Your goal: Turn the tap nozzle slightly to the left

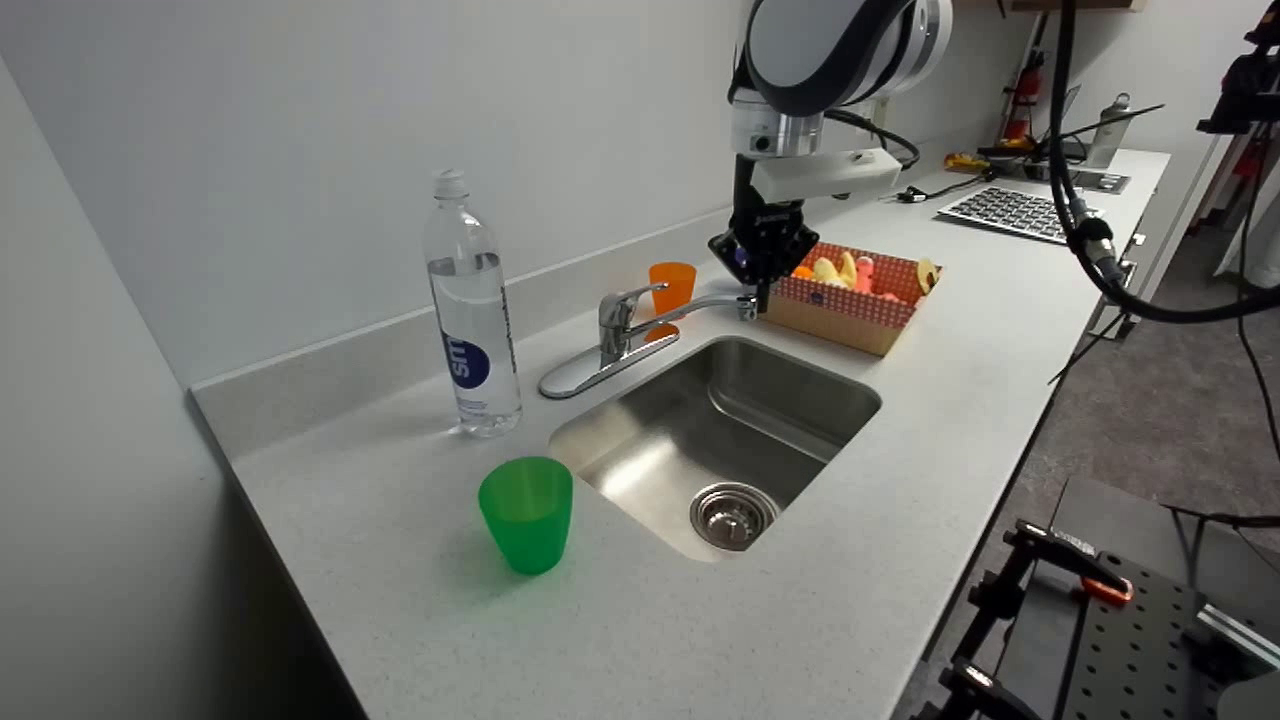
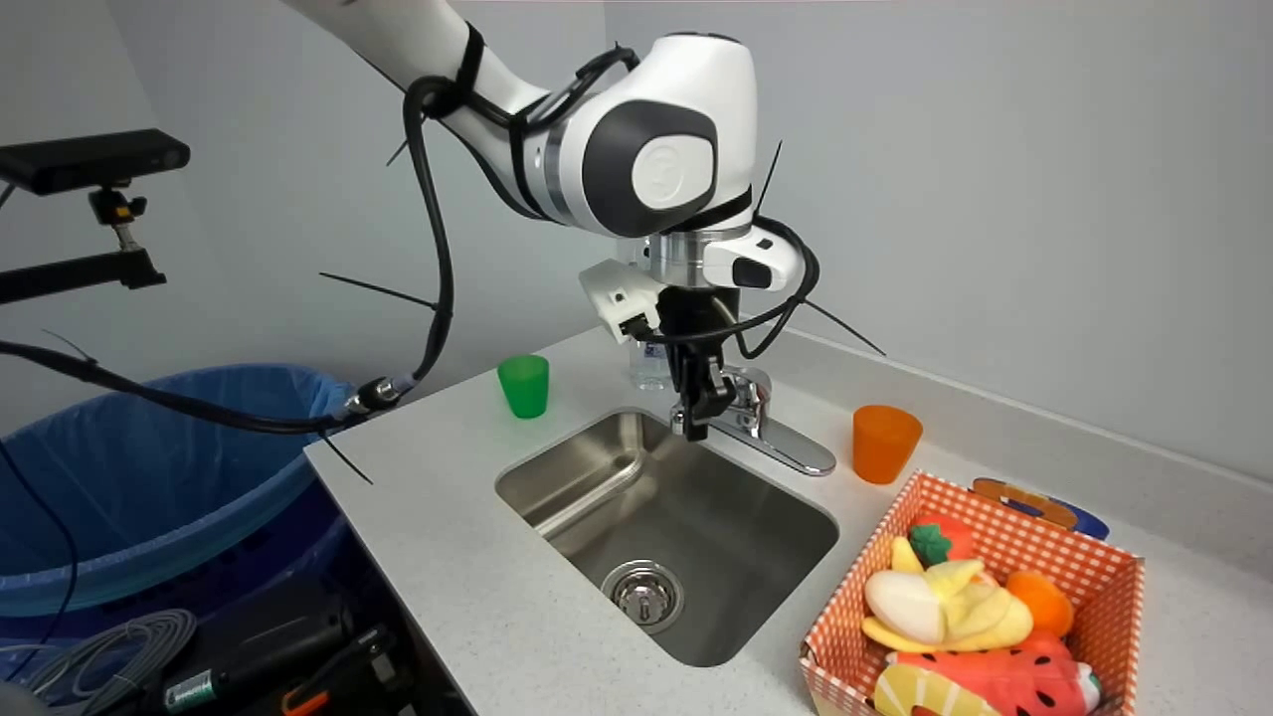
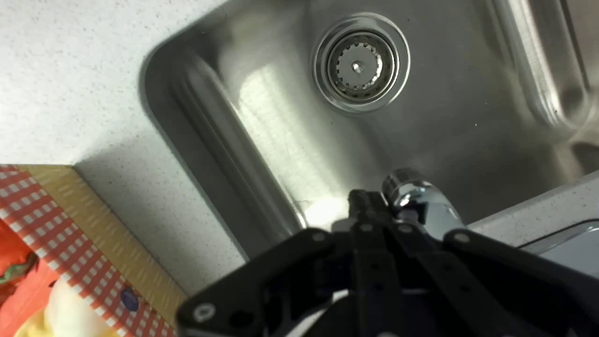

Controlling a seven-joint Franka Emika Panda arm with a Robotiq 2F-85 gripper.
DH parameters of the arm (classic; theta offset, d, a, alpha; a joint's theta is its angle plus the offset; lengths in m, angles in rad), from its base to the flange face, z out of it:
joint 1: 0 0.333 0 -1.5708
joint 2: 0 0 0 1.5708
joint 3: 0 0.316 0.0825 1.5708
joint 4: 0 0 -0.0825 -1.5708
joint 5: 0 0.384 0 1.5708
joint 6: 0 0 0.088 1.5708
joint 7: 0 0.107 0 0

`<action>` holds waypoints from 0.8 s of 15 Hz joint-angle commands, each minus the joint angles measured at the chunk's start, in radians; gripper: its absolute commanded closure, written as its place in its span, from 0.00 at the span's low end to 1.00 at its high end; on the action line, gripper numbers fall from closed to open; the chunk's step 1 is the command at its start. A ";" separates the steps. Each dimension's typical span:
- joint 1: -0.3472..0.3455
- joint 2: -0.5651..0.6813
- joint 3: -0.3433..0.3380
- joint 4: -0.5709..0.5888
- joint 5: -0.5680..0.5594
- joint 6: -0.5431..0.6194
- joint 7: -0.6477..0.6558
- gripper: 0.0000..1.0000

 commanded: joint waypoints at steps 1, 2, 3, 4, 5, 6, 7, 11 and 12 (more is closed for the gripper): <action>0.021 -0.043 0.024 -0.031 0.035 0.033 -0.037 1.00; 0.025 -0.049 0.030 -0.035 0.043 0.035 -0.049 1.00; 0.029 -0.055 0.039 -0.039 0.052 0.036 -0.062 1.00; 0.033 -0.059 0.048 -0.042 0.060 0.034 -0.073 1.00; 0.037 -0.063 0.056 -0.045 0.064 0.037 -0.081 1.00; 0.042 -0.065 0.065 -0.046 0.067 0.042 -0.088 1.00; 0.047 -0.066 0.072 -0.045 0.066 0.049 -0.092 1.00; 0.065 -0.051 0.094 -0.013 0.053 0.081 -0.107 1.00; 0.068 -0.045 0.098 -0.004 0.056 0.086 -0.110 1.00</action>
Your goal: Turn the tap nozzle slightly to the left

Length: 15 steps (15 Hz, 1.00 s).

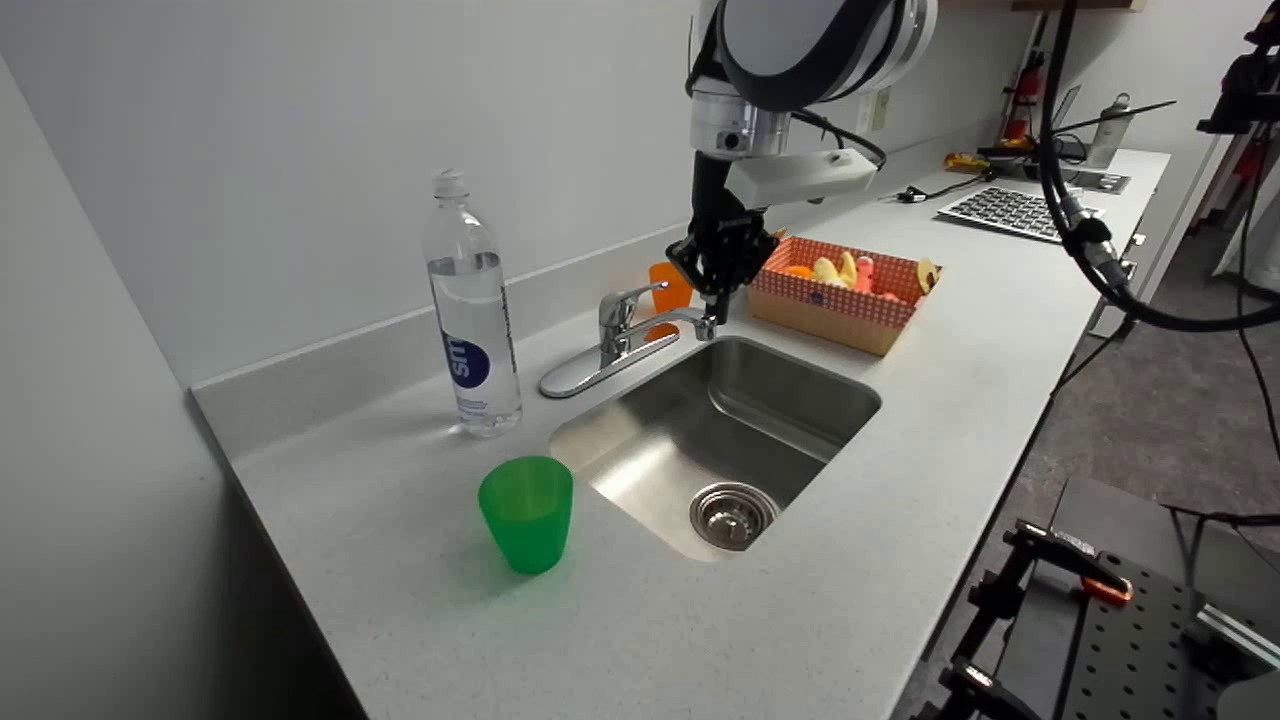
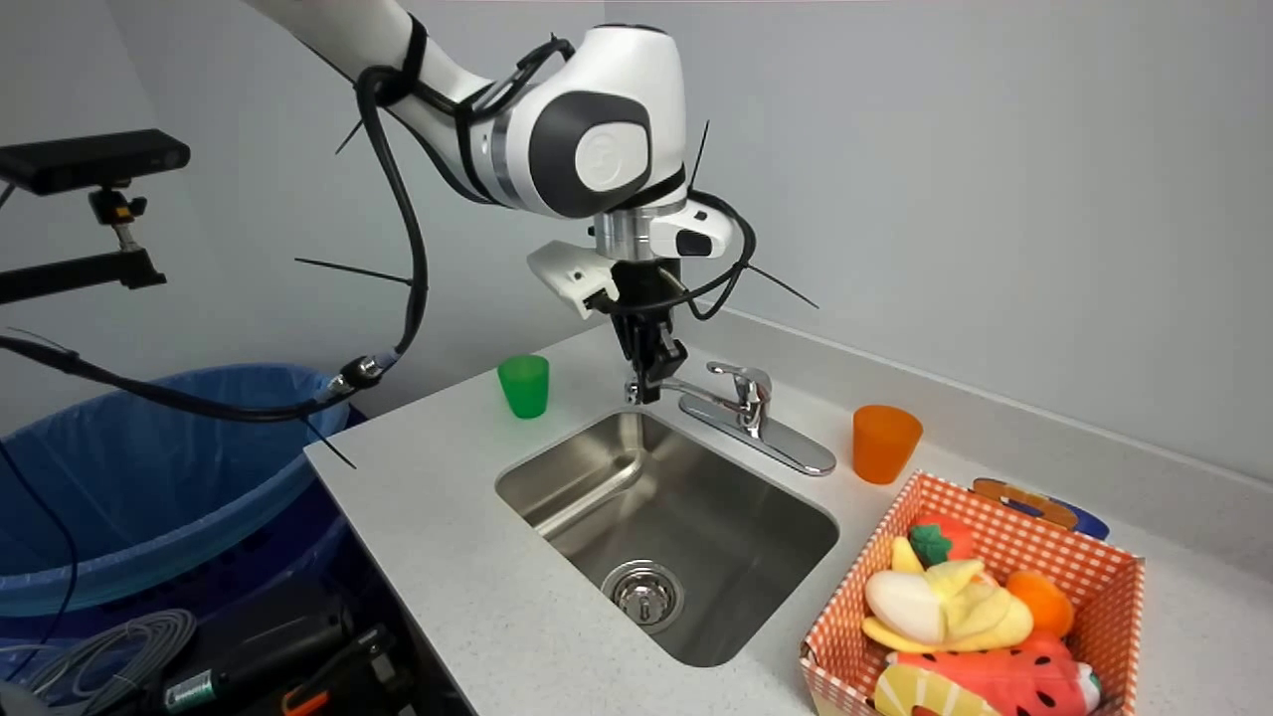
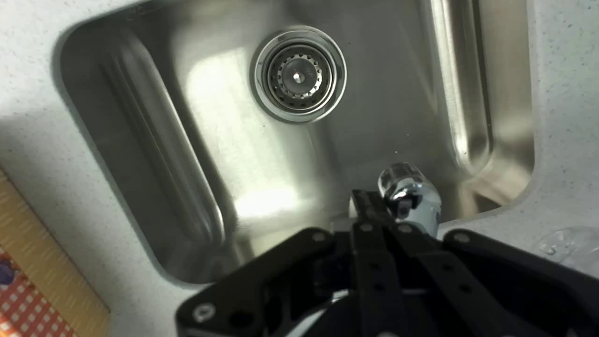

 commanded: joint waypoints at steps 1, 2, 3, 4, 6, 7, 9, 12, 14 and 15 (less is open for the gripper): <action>0.025 -0.007 0.016 0.026 0.031 0.048 -0.026 1.00; 0.029 -0.003 0.019 0.030 0.033 0.052 -0.027 1.00; 0.032 0.000 0.023 0.033 0.034 0.055 -0.028 1.00; 0.034 0.005 0.026 0.039 0.035 0.056 -0.027 1.00; 0.036 0.013 0.031 0.054 0.039 0.054 -0.026 1.00; 0.036 0.015 0.032 0.069 0.046 0.051 -0.026 1.00; 0.037 0.016 0.035 0.112 0.065 0.041 -0.025 1.00; 0.032 0.010 0.030 0.187 0.088 0.002 -0.038 1.00; 0.037 0.005 0.029 0.159 0.060 0.017 -0.014 0.99; 0.037 0.005 0.028 0.181 0.060 0.000 -0.020 0.99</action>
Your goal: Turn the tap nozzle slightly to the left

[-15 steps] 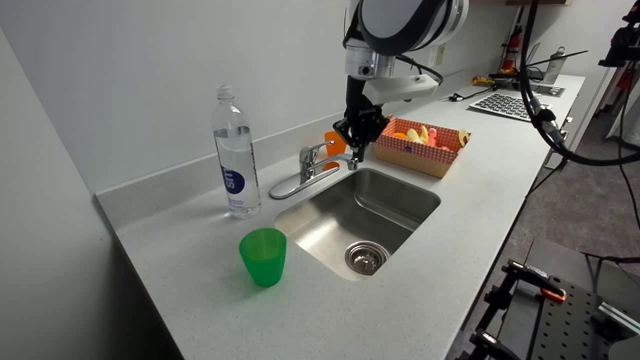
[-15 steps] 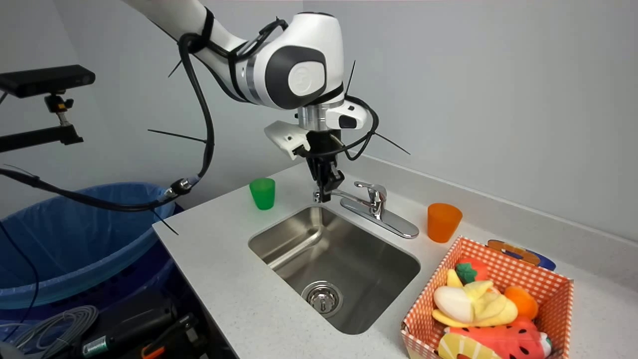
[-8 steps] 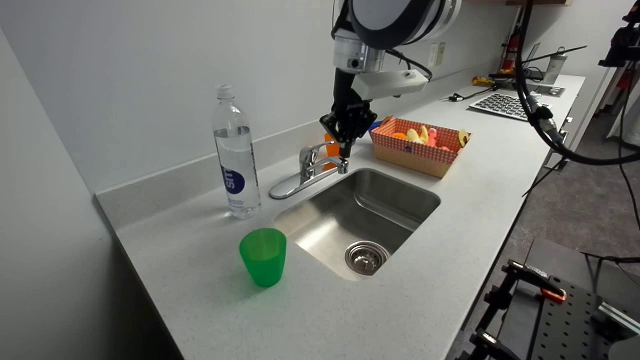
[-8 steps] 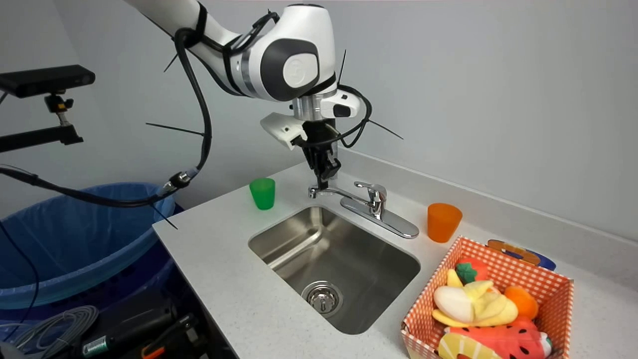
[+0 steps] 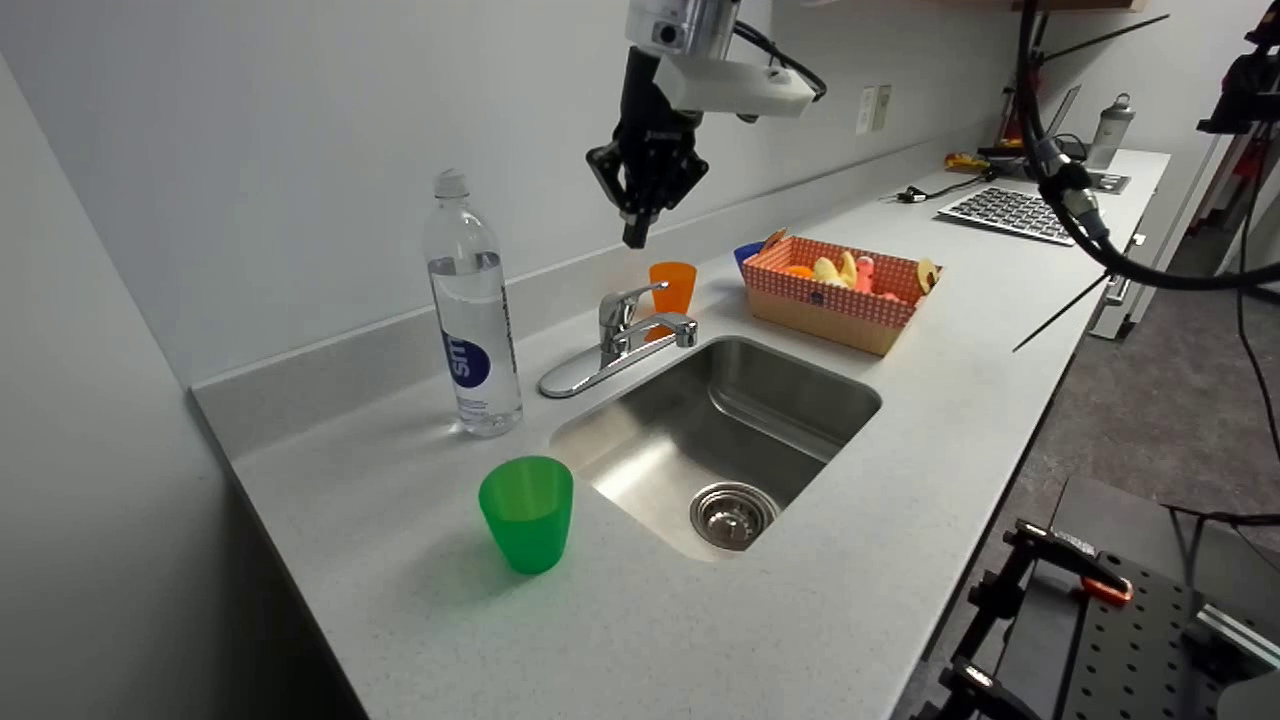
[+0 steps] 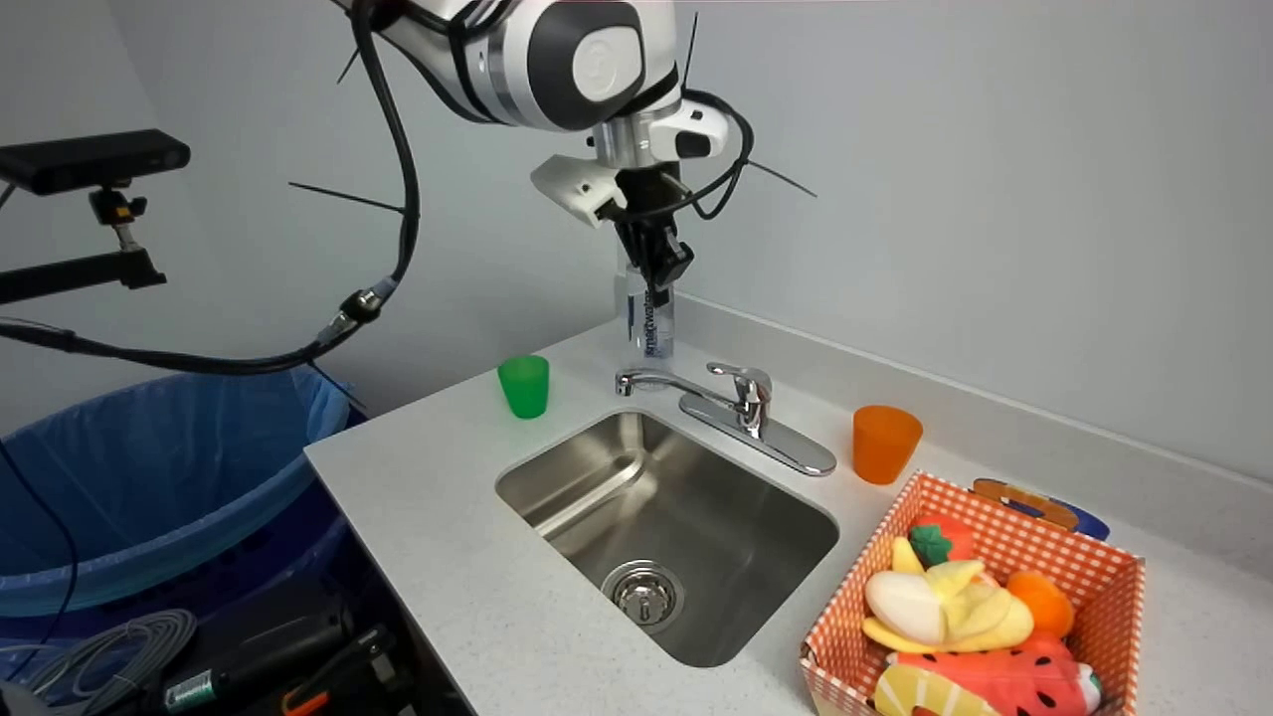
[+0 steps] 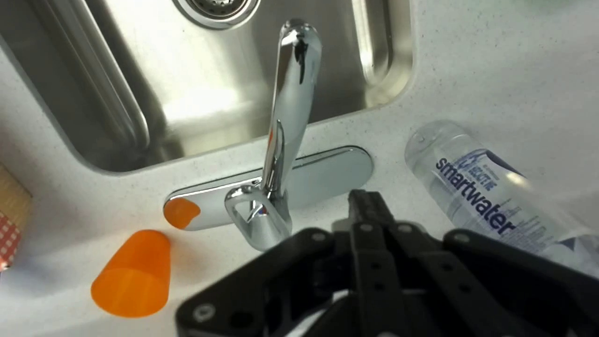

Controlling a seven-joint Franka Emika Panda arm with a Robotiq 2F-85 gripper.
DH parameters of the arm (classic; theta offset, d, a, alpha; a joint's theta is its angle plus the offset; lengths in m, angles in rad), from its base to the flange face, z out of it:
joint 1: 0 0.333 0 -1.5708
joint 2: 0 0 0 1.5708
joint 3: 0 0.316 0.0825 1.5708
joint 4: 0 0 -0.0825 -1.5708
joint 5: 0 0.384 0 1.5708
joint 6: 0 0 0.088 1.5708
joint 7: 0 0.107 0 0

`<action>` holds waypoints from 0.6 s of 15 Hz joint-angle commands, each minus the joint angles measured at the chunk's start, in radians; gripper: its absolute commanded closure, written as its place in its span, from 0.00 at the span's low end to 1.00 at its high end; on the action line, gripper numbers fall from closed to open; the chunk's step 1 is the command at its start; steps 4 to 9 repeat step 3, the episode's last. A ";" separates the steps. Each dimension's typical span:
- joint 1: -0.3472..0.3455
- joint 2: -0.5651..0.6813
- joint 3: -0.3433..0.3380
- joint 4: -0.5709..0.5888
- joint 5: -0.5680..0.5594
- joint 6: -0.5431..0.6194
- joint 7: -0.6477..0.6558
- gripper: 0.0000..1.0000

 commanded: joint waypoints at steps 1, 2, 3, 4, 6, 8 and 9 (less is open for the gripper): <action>0.006 0.000 -0.008 0.014 0.001 -0.014 -0.005 0.99; 0.006 0.000 -0.008 0.019 0.001 -0.020 -0.006 0.99; 0.006 0.000 -0.008 0.021 0.001 -0.023 -0.007 0.99; 0.006 0.000 -0.008 0.021 0.001 -0.023 -0.007 0.99; 0.006 0.000 -0.008 0.021 0.001 -0.023 -0.007 0.99; 0.006 0.000 -0.008 0.021 0.001 -0.023 -0.007 0.99; 0.006 0.000 -0.008 0.021 0.001 -0.023 -0.007 0.99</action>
